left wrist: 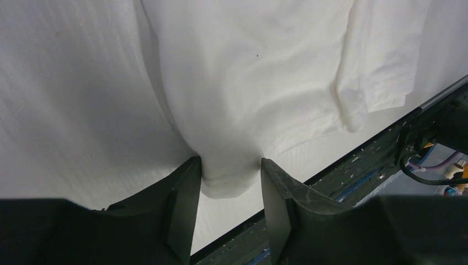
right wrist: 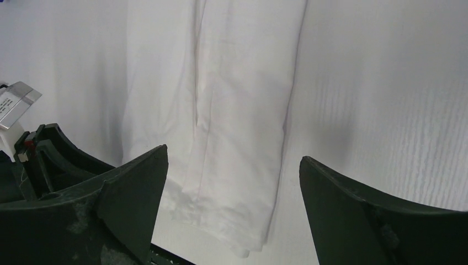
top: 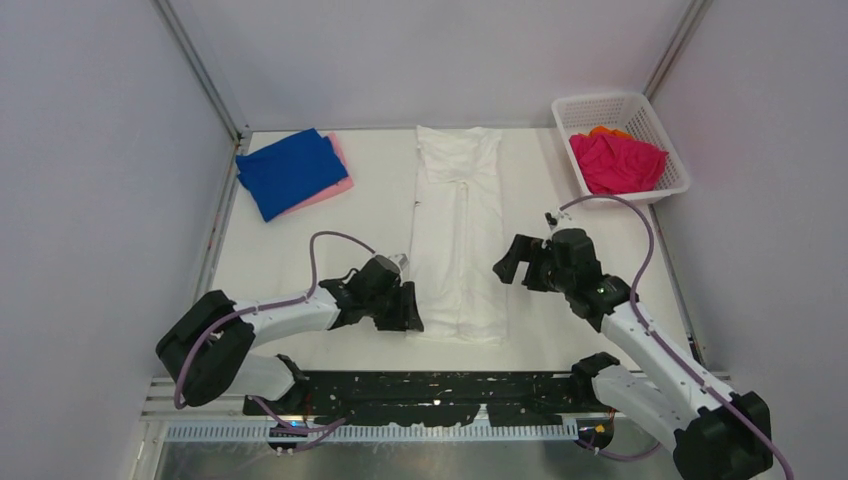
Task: Fold and stack the t-shirts
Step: Grab the bottom of the folded rectangular tshirt with both arms
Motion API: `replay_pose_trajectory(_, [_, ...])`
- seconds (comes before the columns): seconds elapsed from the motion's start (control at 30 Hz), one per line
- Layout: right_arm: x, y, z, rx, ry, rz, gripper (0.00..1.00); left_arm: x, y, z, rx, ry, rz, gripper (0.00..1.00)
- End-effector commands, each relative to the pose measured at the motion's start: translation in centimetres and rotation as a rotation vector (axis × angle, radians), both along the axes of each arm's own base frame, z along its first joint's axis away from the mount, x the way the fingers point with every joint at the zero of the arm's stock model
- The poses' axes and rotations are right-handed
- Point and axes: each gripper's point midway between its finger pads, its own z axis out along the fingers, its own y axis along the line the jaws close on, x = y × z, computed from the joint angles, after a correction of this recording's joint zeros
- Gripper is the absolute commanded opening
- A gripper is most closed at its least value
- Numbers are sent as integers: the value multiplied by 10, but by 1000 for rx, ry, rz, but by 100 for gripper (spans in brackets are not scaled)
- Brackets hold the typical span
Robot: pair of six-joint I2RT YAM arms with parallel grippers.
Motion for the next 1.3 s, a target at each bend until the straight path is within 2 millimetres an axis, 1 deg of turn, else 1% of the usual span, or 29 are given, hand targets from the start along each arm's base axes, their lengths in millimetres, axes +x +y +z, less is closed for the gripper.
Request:
replay_pose_trajectory(0.0, [-18,-15,2,-8,0,-65,97,-13,9,-23,64,44,0,42])
replay_pose_trajectory(0.03, [-23,-15,4,-4,-3,-60,97,-16,10,-26,74,53,-1,40])
replay_pose_trajectory(0.07, [-30,-17,-3,-12,23,-54,98,-18,12,-27,82,59,-2,38])
replay_pose_trajectory(0.1, [-33,-16,-4,-8,24,-49,98,-20,14,-29,89,65,-2,34])
replay_pose_trajectory(0.13, [-40,-17,-11,-11,49,-40,99,-23,16,-30,96,72,-2,30])
replay_pose_trajectory(0.17, [-44,-16,-13,-6,57,-35,99,-24,17,-31,101,76,-3,27])
replay_pose_trajectory(0.2, [-51,-15,-20,-9,85,-25,100,-26,19,-32,106,79,-2,26])
replay_pose_trajectory(0.3, [-67,-4,-32,12,140,28,99,-32,22,-33,118,85,-7,23])
replay_pose_trajectory(0.33, [-75,3,-38,15,161,66,97,-33,23,-32,119,87,-12,20])
replay_pose_trajectory(0.43, [-93,16,-50,28,223,114,94,-39,23,-32,128,95,-24,13])
replay_pose_trajectory(0.47, [-99,22,-55,26,233,141,93,-40,22,-32,128,95,-28,11])
replay_pose_trajectory(0.5, [-101,24,-58,35,243,139,90,-41,21,-31,128,95,-32,9])
replay_pose_trajectory(0.6, [-110,31,-73,32,277,152,84,-43,22,-30,140,99,-33,1])
replay_pose_trajectory(0.63, [-113,30,-78,28,296,147,80,-44,24,-31,149,99,-30,0])
replay_pose_trajectory(0.73, [-122,32,-89,-12,333,144,75,-44,24,-29,147,94,-26,0])
replay_pose_trajectory(0.77, [-121,31,-90,-26,329,137,72,-45,24,-28,146,93,-26,0])
replay_pose_trajectory(0.87, [-127,32,-93,-57,349,149,66,-46,23,-27,140,87,-28,0])
replay_pose_trajectory(0.9, [-127,33,-92,-57,349,153,61,-46,22,-26,138,86,-28,0])
replay_pose_trajectory(0.97, [-132,33,-93,-71,369,155,56,-46,22,-25,137,83,-26,0])
replay_pose_trajectory(1.07, [-140,30,-95,-98,393,150,54,-48,22,-25,135,84,-24,0])
replay_pose_trajectory(1.1, [-143,28,-96,-110,400,150,52,-48,22,-25,134,82,-23,0])
replay_pose_trajectory(1.13, [-144,28,-97,-111,405,147,47,-48,22,-25,134,82,-23,0])
replay_pose_trajectory(1.17, [-145,28,-98,-111,406,150,46,-49,23,-25,135,83,-25,0])
replay_pose_trajectory(1.23, [-148,30,-99,-109,410,160,35,-51,22,-24,130,84,-31,0])
replay_pose_trajectory(1.27, [-148,31,-100,-107,410,164,27,-52,21,-23,125,86,-36,0])
